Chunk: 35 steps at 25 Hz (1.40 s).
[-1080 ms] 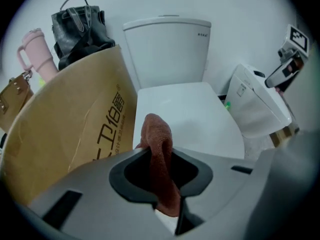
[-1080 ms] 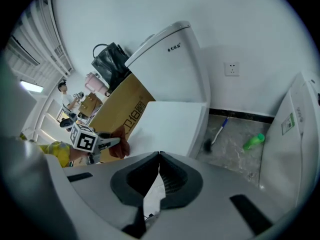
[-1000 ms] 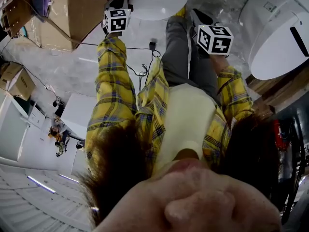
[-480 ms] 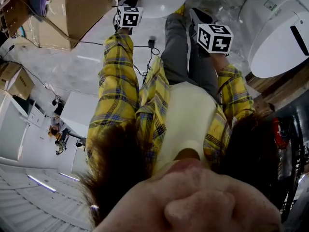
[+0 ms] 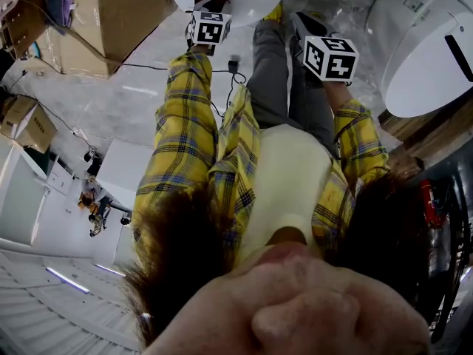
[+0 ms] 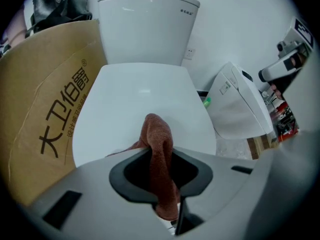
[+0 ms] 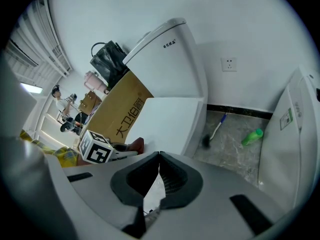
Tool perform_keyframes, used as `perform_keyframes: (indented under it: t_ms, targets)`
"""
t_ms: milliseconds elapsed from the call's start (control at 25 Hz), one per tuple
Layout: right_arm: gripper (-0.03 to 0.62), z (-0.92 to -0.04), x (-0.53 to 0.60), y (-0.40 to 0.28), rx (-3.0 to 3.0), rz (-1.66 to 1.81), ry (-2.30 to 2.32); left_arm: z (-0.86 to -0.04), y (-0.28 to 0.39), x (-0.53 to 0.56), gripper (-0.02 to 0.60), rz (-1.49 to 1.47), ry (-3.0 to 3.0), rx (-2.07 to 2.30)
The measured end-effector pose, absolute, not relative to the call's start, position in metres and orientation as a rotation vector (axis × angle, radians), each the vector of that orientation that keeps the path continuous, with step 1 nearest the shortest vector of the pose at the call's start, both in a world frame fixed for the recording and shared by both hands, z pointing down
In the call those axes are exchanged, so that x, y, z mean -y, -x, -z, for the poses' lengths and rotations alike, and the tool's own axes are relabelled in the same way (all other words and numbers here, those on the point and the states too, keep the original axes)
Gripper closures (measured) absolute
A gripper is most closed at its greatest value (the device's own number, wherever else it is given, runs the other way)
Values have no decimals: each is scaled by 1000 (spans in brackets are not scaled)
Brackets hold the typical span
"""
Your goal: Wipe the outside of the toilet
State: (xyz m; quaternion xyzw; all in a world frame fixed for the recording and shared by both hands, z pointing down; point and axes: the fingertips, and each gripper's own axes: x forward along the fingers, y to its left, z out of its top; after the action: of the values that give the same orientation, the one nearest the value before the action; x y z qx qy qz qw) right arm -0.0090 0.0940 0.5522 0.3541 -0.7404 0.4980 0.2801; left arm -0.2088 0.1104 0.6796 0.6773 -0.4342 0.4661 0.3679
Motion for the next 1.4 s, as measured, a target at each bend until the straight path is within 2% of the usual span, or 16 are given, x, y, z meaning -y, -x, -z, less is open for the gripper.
perform_keyframes:
  t_ms: [920, 1400]
  targets:
    - [569, -553, -95, -23, 1964, -1383, -1023, -674, 68, -94, 499, -973, -1840, 917]
    - [569, -547, -89, -34, 1963, -1395, -1072, -649, 44, -65, 499, -788, -1832, 947]
